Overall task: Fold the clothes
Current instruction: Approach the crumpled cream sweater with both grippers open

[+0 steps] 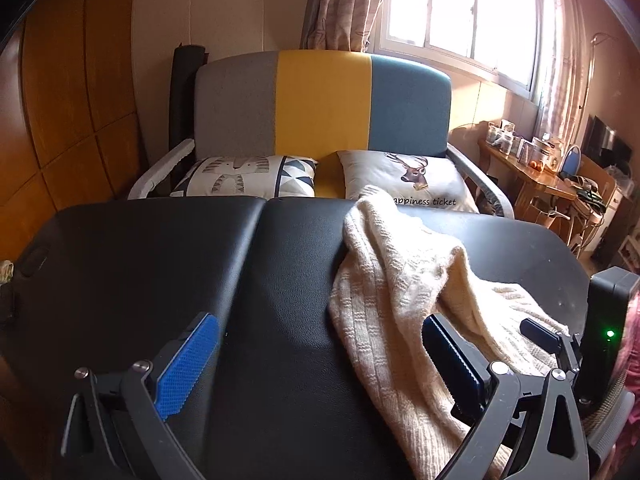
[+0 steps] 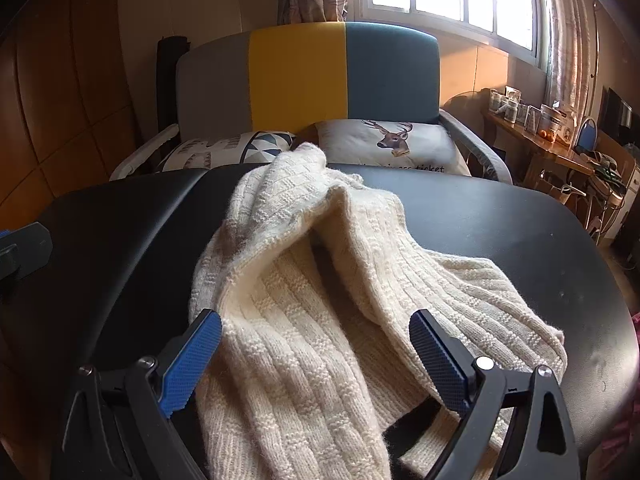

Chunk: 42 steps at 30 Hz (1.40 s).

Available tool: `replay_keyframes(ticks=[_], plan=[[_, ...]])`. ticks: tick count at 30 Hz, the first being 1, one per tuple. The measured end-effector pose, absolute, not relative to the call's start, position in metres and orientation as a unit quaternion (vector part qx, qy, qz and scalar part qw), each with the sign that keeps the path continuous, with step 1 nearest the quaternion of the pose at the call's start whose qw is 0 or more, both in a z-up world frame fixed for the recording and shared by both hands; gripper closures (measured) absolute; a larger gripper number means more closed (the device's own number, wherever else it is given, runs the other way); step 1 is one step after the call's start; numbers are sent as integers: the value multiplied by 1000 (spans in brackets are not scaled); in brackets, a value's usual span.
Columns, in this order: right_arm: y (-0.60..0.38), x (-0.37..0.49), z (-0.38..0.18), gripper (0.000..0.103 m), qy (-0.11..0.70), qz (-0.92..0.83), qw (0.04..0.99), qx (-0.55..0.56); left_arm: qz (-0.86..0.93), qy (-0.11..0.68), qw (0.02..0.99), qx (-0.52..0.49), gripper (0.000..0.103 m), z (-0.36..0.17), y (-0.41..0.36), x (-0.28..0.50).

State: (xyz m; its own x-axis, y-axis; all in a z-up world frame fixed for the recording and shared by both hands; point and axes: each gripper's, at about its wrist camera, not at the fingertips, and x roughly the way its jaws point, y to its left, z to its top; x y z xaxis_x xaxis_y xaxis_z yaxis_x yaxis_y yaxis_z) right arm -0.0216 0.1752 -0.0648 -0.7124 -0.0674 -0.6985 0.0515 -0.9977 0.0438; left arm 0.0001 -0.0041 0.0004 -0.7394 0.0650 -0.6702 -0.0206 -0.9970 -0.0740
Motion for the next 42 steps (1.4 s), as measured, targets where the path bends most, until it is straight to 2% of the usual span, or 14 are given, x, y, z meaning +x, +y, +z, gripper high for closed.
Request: replay_keyframes(ticks=[6, 10, 12, 20, 21, 26, 28, 29, 33, 36, 38, 40, 41, 42], plan=[[182, -17, -65, 6, -16, -924, 30, 380, 931, -40, 28, -362, 0, 0, -10, 0], [180, -19, -67, 6, -12, -923, 25, 383, 931, -11, 33, -363, 0, -13, 6, 4], [177, -20, -68, 6, -7, -921, 21, 388, 920, -27, 72, -384, 0, -25, 4, 1], [190, -20, -73, 6, -4, -909, 57, 412, 888, -69, 117, -440, 0, -66, -23, 7], [196, -20, -74, 10, -9, -908, 60, 414, 879, -83, 135, -450, 0, -72, -30, 8], [273, 1, -82, 12, -108, -905, 68, 406, 843, -167, 150, -489, 0, -100, -79, 16], [311, 15, -89, 19, -143, -899, 42, 412, 836, -188, 136, -498, 0, -108, -97, 19], [329, 24, -94, 25, -166, -895, 32, 412, 834, -194, 126, -501, 0, -110, -104, 20], [397, 59, -109, 25, -281, -875, 0, 395, 845, -191, 87, -492, 0, -111, -117, 23], [431, 71, -126, 25, -375, -843, -19, 385, 843, -208, 103, -485, 0, -111, -106, 19], [444, 70, -139, 25, -417, -819, -27, 392, 842, -193, 122, -488, 0, -108, -88, 13], [445, 66, -148, 30, -433, -810, -27, 394, 843, -166, 146, -490, 0, -99, -69, 7], [443, 65, -151, 44, -438, -809, -21, 391, 841, -156, 161, -493, 0, -94, -60, 5], [441, 62, -154, 68, -443, -808, -15, 388, 839, -146, 173, -495, 0, -90, -48, 3]])
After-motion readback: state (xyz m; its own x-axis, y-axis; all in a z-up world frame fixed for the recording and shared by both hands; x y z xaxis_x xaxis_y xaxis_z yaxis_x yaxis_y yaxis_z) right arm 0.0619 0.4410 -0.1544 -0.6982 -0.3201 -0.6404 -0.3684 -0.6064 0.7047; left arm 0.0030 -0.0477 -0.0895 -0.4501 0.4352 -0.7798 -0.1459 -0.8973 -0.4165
